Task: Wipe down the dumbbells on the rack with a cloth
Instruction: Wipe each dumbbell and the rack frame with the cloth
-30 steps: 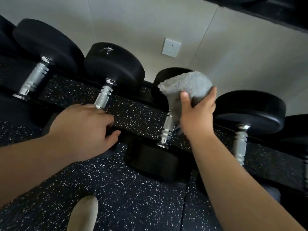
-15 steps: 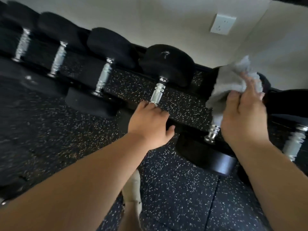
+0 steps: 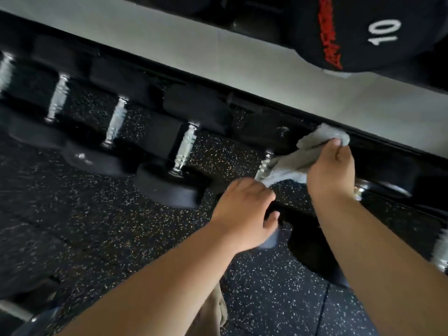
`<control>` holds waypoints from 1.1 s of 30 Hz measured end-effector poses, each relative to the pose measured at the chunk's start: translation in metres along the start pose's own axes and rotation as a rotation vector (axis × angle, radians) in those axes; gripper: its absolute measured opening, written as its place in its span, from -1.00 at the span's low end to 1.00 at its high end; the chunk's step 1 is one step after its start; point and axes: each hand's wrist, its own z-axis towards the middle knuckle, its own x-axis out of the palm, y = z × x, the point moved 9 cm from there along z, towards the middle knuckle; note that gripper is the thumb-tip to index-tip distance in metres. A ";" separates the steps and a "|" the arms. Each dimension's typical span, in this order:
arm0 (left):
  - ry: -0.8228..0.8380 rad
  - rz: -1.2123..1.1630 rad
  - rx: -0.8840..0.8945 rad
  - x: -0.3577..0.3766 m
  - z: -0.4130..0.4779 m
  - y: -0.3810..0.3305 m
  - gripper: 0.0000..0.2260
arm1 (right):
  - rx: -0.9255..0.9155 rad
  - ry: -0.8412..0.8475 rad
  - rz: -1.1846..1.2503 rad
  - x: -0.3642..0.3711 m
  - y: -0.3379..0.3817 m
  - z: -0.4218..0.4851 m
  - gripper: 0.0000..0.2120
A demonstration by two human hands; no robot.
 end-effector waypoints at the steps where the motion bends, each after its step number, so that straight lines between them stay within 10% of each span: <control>1: -0.013 0.016 -0.006 -0.013 0.003 0.015 -0.66 | 0.021 -0.017 0.015 0.005 0.001 0.000 -0.62; 17: -0.045 0.414 0.119 -0.120 0.154 0.162 -0.48 | 0.054 -0.191 0.212 0.014 -0.007 -0.001 -0.57; 26: -0.104 0.391 0.052 -0.122 0.153 0.161 -0.69 | -0.593 0.171 -0.369 0.083 0.042 -0.022 -0.43; 30: -0.111 0.381 0.066 -0.121 0.153 0.162 -0.72 | -0.561 0.117 -0.693 0.089 0.032 -0.008 -0.21; 33: -0.106 0.365 0.069 -0.120 0.154 0.164 -0.74 | -0.386 0.036 -0.499 0.071 0.018 0.007 -0.29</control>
